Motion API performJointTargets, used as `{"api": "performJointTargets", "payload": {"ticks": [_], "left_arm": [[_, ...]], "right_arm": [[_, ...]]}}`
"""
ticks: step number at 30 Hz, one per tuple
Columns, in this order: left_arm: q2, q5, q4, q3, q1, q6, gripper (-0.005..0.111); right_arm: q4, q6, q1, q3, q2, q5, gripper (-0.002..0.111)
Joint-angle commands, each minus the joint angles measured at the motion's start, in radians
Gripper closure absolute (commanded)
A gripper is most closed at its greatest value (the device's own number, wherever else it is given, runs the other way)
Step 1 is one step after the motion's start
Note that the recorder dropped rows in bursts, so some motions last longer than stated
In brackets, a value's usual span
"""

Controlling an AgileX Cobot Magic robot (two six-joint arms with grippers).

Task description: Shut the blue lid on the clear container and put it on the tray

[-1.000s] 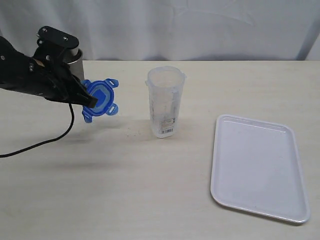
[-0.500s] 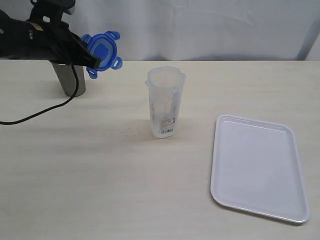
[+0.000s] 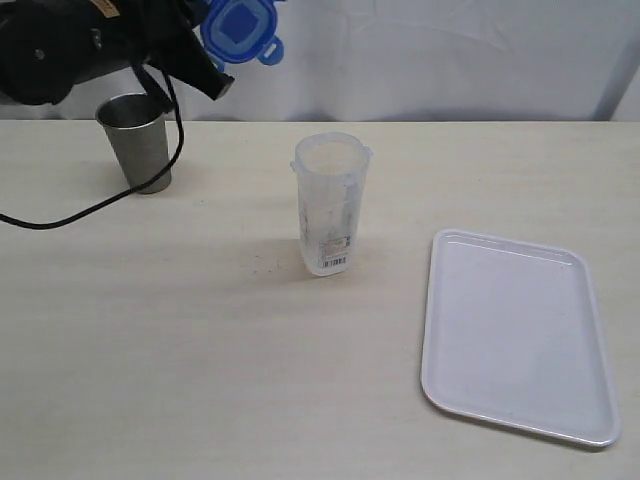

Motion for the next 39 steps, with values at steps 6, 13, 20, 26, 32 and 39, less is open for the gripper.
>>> {"api": "performJointTargets", "payload": {"ticks": [6,13,20,26,32,39], "left_arm": [[0.040,-0.169,0.113,-0.013,-0.076,0.221,0.107],[0.120,-0.324,-0.162,-0.031,-0.080,0.566,0.107],[0.210,-0.317,-0.211,-0.120,-0.094,0.653,0.107],[0.221,-0.179,-0.210,-0.135,-0.154,0.698,0.107],[0.221,-0.156,-0.221,-0.135,-0.200,0.717,0.107],[0.221,-0.146,-0.304,-0.135,-0.240,0.874,0.107]], "right_arm": [[0.003,0.003,0.002,0.003,-0.003,0.001,0.104],[0.005,0.003,0.002,0.003,-0.003,0.001,0.104],[0.005,0.003,0.002,0.003,-0.003,0.001,0.104],[0.005,0.003,0.002,0.003,-0.003,0.001,0.104],[0.005,0.003,0.002,0.003,-0.003,0.001,0.104],[0.005,0.003,0.002,0.003,-0.003,0.001,0.104]]}}
